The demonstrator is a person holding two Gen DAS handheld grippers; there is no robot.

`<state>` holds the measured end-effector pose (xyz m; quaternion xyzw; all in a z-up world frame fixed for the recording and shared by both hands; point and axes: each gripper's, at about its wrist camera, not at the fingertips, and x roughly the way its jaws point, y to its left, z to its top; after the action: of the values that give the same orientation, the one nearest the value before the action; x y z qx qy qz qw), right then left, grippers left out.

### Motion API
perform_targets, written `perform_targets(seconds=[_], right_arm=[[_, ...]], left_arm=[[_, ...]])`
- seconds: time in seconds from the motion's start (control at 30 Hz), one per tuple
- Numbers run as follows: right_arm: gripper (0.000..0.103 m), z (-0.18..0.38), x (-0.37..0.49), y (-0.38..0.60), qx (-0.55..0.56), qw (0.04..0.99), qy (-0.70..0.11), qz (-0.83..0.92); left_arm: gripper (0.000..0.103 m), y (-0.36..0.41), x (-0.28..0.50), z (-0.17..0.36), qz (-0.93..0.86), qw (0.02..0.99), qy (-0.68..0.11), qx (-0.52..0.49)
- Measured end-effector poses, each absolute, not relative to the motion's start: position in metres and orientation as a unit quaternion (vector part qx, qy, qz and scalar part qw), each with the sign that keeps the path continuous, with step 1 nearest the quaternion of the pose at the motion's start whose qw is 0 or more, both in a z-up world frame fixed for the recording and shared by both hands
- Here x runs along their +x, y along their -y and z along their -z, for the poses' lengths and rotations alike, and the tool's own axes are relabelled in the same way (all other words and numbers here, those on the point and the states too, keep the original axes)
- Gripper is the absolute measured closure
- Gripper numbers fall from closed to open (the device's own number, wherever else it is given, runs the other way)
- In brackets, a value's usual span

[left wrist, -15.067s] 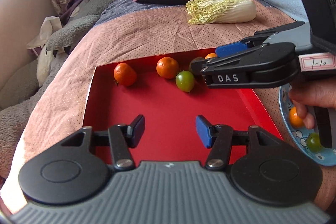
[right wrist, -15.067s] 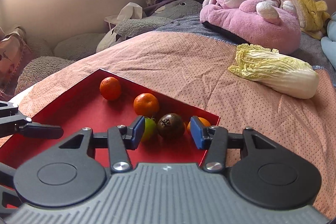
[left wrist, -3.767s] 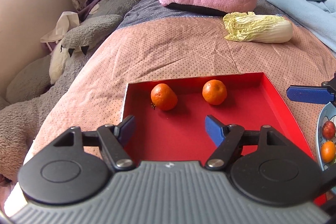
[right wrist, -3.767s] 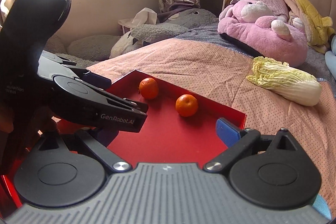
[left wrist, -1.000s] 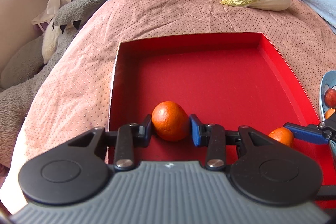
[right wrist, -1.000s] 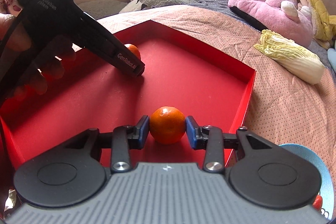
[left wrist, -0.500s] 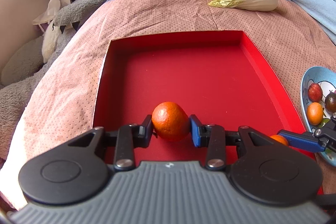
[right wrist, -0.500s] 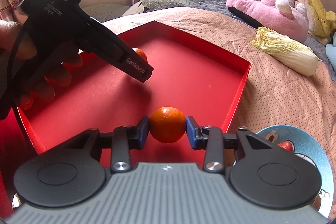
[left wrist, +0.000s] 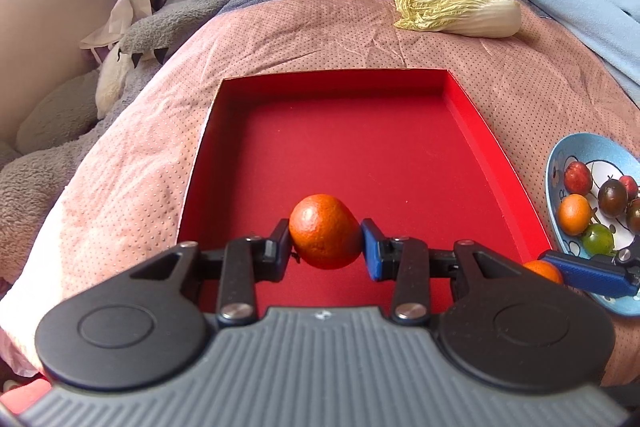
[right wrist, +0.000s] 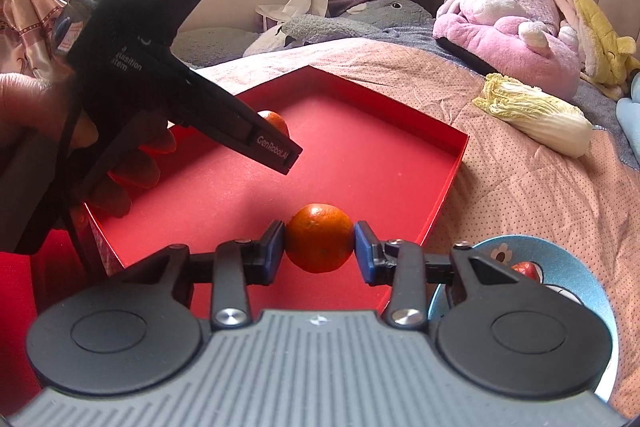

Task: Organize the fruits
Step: 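Carry both mandarins from the red tray over the blue plate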

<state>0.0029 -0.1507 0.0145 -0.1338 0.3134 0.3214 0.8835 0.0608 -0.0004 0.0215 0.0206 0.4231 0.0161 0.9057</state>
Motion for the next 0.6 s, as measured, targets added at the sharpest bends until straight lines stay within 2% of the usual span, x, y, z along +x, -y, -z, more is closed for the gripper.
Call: perform_targets(seconds=[0.6], right_arm=[[0.059, -0.029, -0.021, 0.185, -0.12, 0.895, -0.302, -0.307]], left_arm=[[0.063, 0.028, 0.047, -0.027, 0.008, 0.914, -0.404, 0.032]])
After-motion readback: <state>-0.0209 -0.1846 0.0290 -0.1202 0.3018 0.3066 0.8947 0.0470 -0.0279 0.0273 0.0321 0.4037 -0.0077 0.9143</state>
